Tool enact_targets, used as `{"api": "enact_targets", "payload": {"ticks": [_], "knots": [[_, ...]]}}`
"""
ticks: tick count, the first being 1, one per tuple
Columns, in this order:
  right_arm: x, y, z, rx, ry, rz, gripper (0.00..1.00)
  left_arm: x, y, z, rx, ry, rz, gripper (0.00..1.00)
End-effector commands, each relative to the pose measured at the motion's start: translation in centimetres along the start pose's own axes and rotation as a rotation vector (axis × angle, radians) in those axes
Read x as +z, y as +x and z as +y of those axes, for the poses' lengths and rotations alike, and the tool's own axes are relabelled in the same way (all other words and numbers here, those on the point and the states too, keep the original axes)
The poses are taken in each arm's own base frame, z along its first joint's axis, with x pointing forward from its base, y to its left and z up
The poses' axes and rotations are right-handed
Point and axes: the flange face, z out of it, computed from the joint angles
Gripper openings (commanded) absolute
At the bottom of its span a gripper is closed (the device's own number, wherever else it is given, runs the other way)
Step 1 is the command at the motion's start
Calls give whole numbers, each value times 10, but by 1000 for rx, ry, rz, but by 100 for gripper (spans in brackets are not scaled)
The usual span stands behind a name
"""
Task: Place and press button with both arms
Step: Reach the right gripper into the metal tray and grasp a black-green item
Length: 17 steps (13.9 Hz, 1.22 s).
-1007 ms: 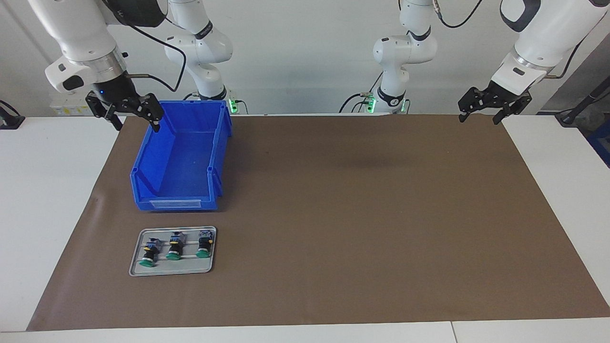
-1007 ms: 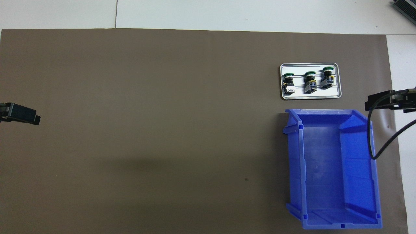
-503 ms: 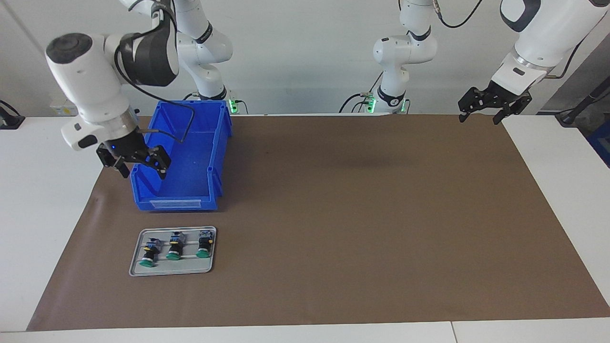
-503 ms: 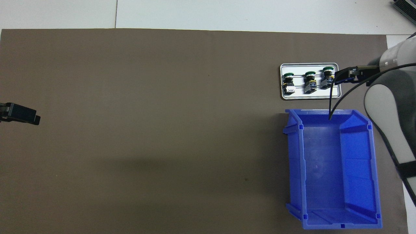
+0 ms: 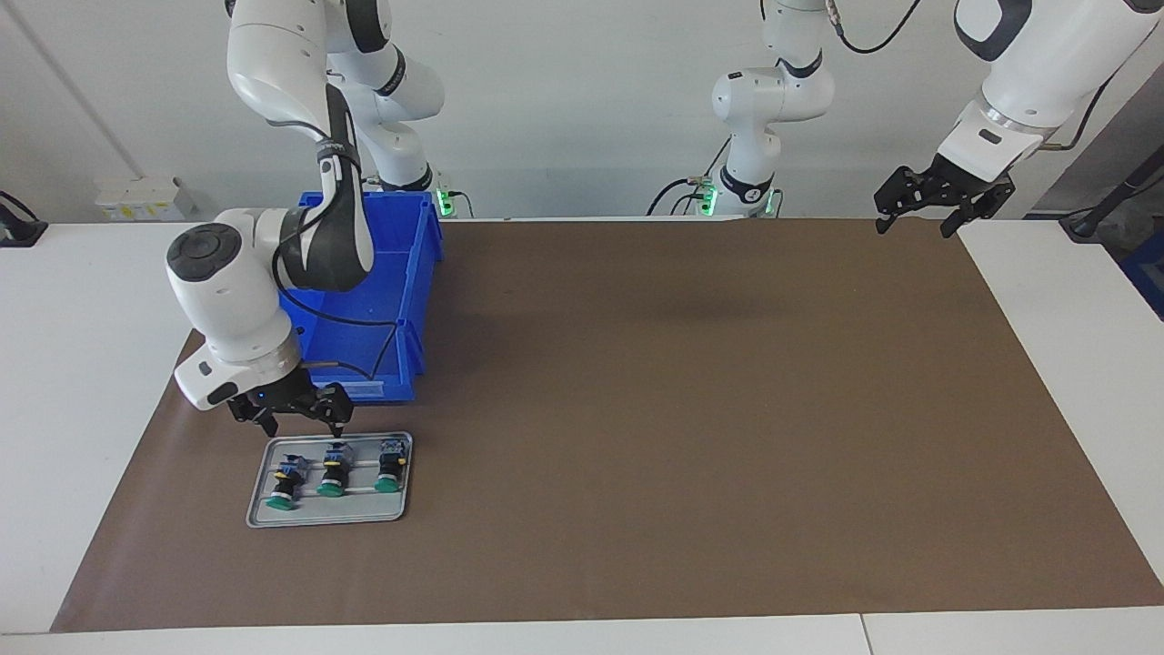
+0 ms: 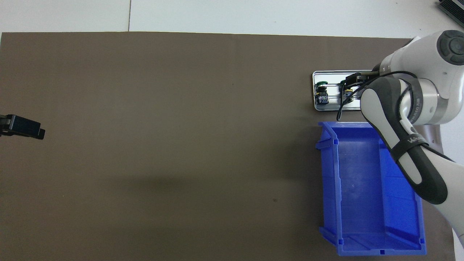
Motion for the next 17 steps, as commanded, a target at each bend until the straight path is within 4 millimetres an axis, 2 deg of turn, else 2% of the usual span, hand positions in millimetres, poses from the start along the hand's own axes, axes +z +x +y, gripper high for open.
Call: {"api": "enact_targets", "payload": {"ticks": [1, 5, 10, 12, 14, 17], "knots": [[26, 2, 0, -30, 16, 16, 100, 0, -7, 0, -6, 9, 4, 100], [69, -6, -7, -13, 41, 26, 100, 0, -7, 0, -6, 9, 5, 100], [87, -18, -9, -13, 43, 7, 100, 0, -7, 0, -5, 9, 4, 100], [88, -18, -8, -16, 43, 10, 99, 0, -7, 0, -8, 9, 4, 100], [88, -18, -8, -19, 43, 10, 86, 0, -7, 0, -8, 9, 4, 100], [88, -18, -8, -23, 44, 10, 53, 0, -7, 0, -5, 9, 4, 100]]}}
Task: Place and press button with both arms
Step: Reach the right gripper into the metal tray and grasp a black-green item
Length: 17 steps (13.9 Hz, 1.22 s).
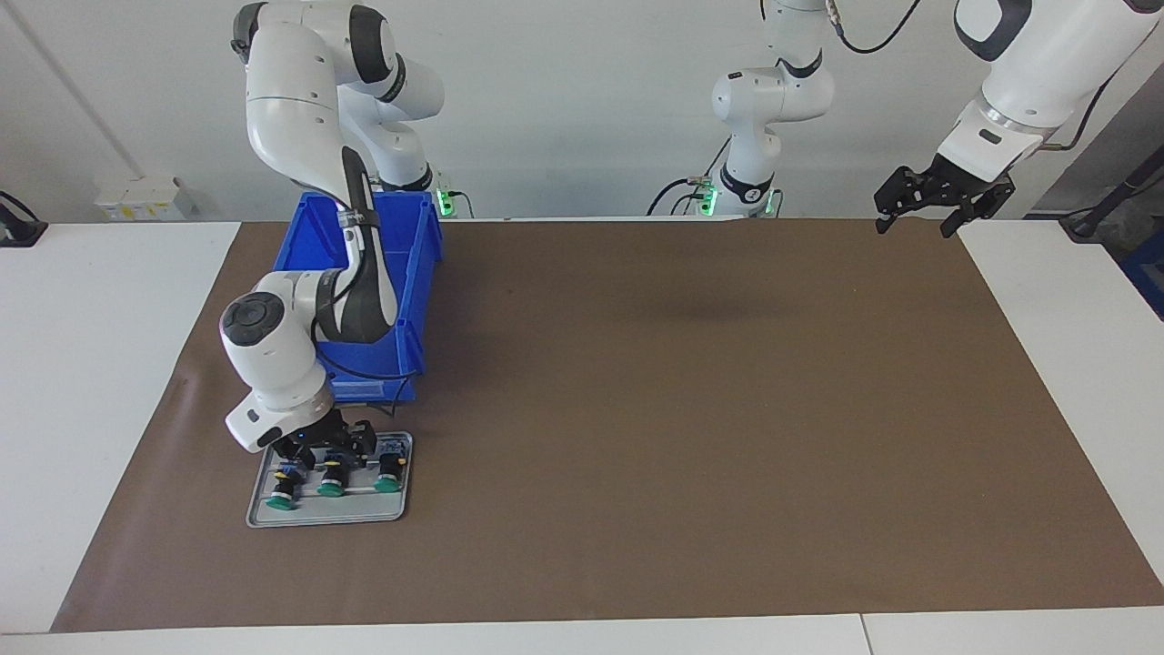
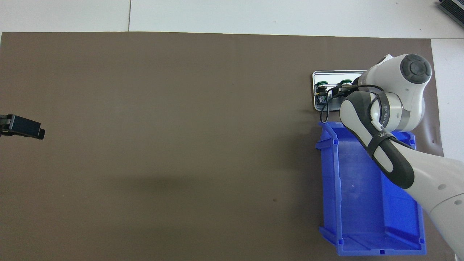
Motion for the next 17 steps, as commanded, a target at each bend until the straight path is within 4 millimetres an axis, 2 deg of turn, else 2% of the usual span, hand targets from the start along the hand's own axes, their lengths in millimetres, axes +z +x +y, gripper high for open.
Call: {"api": "enact_targets", "payload": {"ticks": [1, 2, 4, 5, 8, 9, 12, 13, 15, 17], "knots": [[-1, -4, 1, -19, 17, 13, 29, 0, -7, 0, -6, 9, 4, 100], [-1, -4, 0, -15, 18, 12, 0, 0, -7, 0, -5, 9, 4, 100], [-7, 0, 1, 2, 19, 13, 0, 0, -7, 0, -8, 9, 4, 100], [-17, 6, 0, 3, 20, 21, 0, 0, -7, 0, -8, 9, 4, 100], [-77, 32, -6, 94, 12, 6, 0, 0, -7, 0, -8, 9, 4, 100], [-97, 39, -19, 131, 16, -14, 0, 0, -7, 0, -6, 9, 4, 100], [-142, 48, -34, 318, 11, -32, 0, 0, -7, 0, -6, 9, 4, 100], [-161, 52, -43, 384, 10, -27, 0, 0, -7, 0, -8, 9, 4, 100], [-184, 53, -64, 583, 23, -25, 0, 0, -7, 0, -6, 9, 4, 100], [-202, 46, -105, 784, 35, -17, 0, 0, -7, 0, -8, 9, 4, 100]]}}
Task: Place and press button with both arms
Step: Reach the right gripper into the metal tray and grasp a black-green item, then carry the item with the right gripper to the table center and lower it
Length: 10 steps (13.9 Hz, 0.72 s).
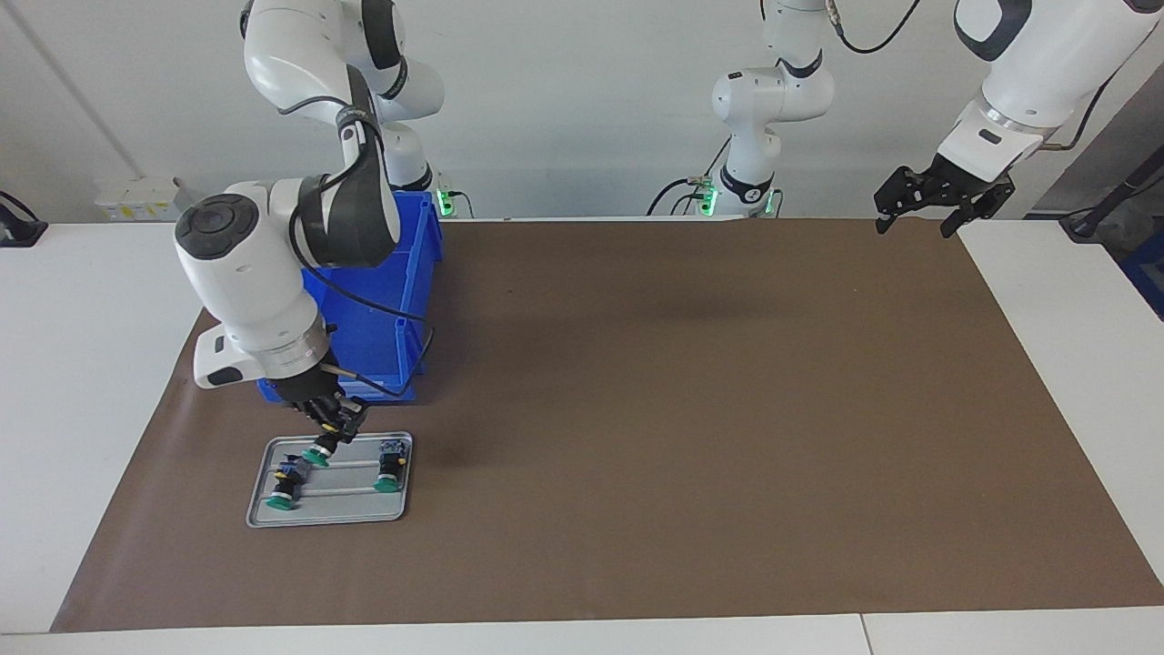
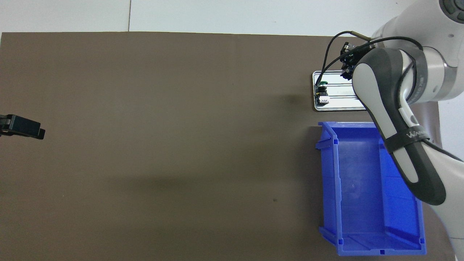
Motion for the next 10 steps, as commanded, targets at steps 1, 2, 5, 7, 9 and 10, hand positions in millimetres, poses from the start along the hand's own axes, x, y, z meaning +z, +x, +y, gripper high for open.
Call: {"api": "enact_targets", "payload": {"ticks": [1, 2, 5, 7, 9, 10], "knots": [[-21, -42, -43, 203, 21, -5, 0, 0, -7, 0, -6, 9, 4, 100], [-22, -71, -68, 252, 24, -5, 0, 0, -7, 0, -6, 9, 4, 100], [-29, -128, -107, 471, 30, -2, 0, 1, -7, 0, -6, 9, 2, 100], [-16, -176, -133, 568, 5, 8, 0, 0, -7, 0, -8, 9, 4, 100], [5, -228, -157, 661, -11, 62, 0, 0, -7, 0, -6, 9, 4, 100], [14, -250, -165, 701, -9, 63, 0, 0, -7, 0, -8, 9, 4, 100]]}}
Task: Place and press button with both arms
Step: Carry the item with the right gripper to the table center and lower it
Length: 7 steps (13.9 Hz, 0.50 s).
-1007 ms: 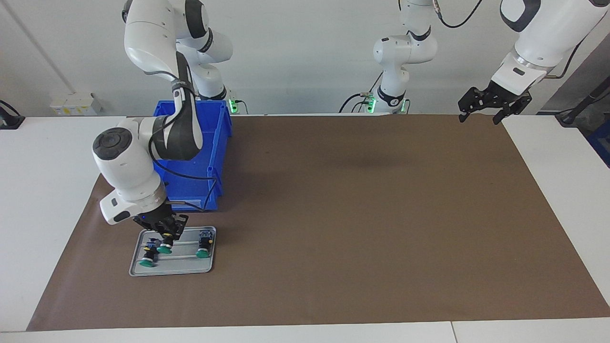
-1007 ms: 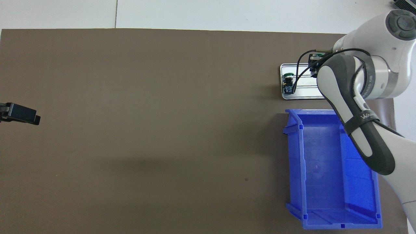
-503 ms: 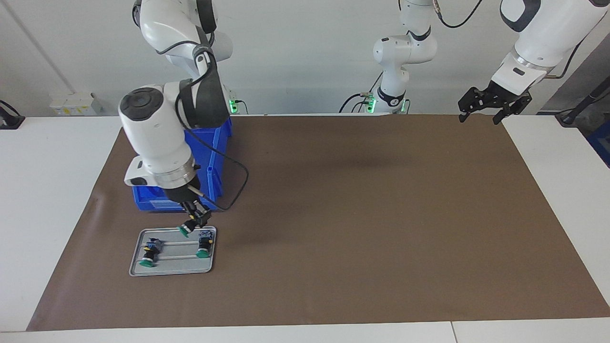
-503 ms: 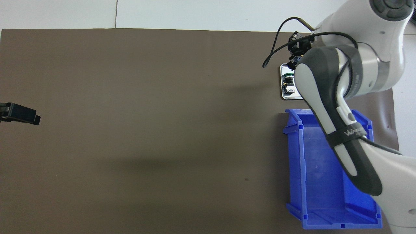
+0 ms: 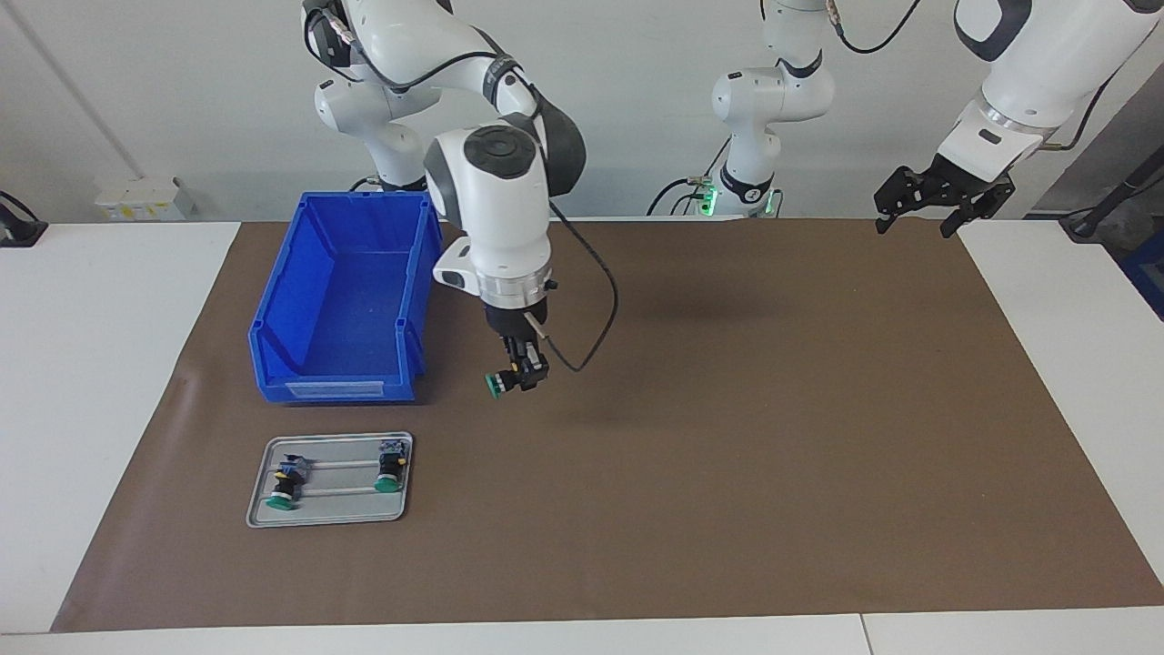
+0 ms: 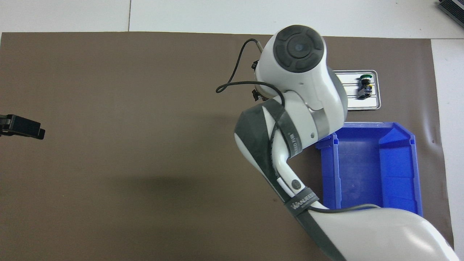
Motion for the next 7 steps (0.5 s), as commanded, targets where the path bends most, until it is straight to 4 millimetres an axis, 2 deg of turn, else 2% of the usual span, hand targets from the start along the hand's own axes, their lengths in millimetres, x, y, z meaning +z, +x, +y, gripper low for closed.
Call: {"api": "enact_targets", "payload": {"ticks": [1, 2, 3, 5, 7], "knots": [[23, -49, 21, 117, -1, 30, 0, 0, -7, 0, -5, 9, 4, 100], [27, -64, 25, 163, -7, 29, 0, 1, -7, 0, -8, 9, 2, 100], [35, -90, 31, 195, -12, 31, 0, 0, -7, 0, -5, 9, 4, 100], [74, -140, 41, 251, -3, 64, 0, 0, -7, 0, -8, 9, 4, 100], [91, -158, 45, 305, 21, 51, 0, 0, -7, 0, -6, 9, 4, 100]]}}
